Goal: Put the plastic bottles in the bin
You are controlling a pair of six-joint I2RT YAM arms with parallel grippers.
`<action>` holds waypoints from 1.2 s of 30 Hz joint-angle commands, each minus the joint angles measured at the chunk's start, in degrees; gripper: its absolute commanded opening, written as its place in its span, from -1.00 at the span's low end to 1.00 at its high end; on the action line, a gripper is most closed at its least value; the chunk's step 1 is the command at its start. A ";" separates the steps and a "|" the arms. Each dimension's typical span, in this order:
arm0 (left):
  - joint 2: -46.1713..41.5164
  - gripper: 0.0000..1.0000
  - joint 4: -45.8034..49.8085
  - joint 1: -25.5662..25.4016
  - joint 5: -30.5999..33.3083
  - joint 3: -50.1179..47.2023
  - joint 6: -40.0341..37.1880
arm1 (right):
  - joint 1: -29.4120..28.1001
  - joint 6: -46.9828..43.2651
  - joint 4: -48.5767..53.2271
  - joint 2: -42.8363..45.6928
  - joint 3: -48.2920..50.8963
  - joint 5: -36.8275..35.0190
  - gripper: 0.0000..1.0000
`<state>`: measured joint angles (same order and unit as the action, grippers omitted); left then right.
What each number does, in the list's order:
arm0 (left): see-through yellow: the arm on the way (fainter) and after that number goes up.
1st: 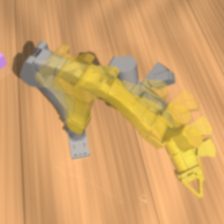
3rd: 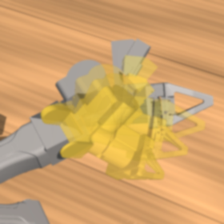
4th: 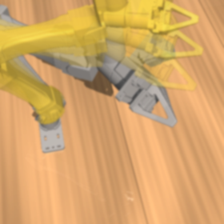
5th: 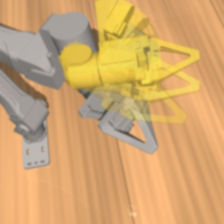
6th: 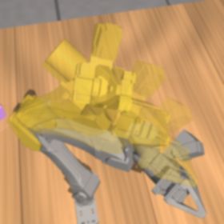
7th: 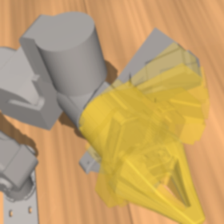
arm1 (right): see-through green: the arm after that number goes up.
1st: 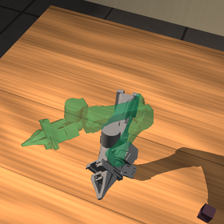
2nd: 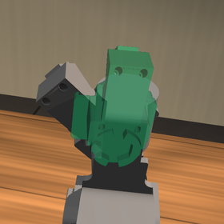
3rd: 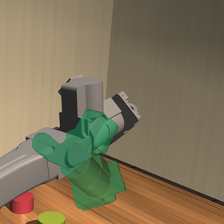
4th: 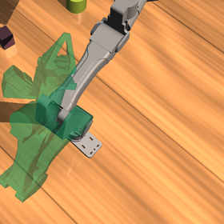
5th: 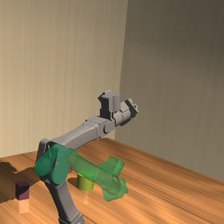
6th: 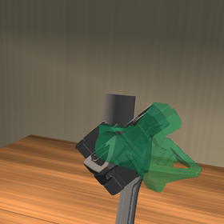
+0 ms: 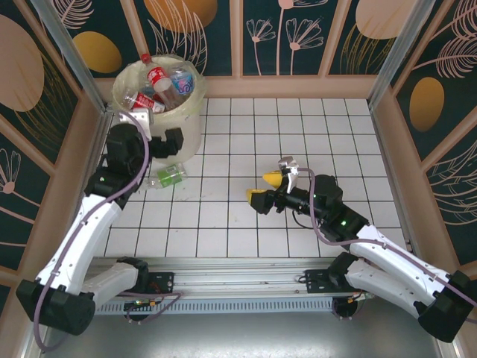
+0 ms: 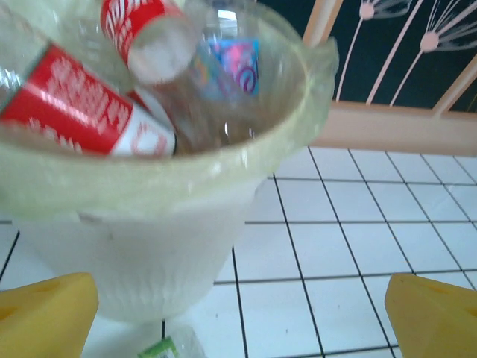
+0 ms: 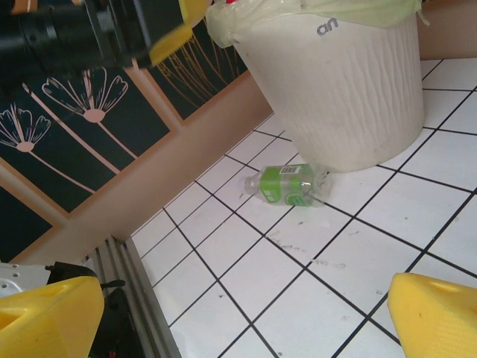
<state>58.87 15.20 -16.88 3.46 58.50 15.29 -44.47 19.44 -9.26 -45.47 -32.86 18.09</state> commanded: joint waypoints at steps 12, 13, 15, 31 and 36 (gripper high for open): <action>7.32 0.97 1.52 -4.91 10.53 -7.83 -6.97 | -0.38 0.08 -2.22 0.65 1.26 1.21 0.97; 7.80 0.97 1.34 -5.07 11.03 -8.20 -8.27 | -0.38 0.15 -2.33 0.69 1.35 1.09 0.97; 8.80 0.97 0.89 -5.13 11.00 -9.18 -11.19 | -0.42 0.22 -2.43 0.78 1.52 1.16 0.97; 26.04 0.97 6.64 -5.21 12.51 -6.15 -20.79 | -0.36 0.38 -2.97 3.31 3.58 0.81 0.97; 30.76 0.97 6.16 -4.66 17.26 -4.86 -22.53 | -0.33 0.43 -2.41 4.82 4.16 0.24 0.97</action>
<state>87.94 20.23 -21.76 17.37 51.72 -4.73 -44.47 19.70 -10.13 -42.11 -29.47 18.44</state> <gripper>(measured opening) 0.986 0.987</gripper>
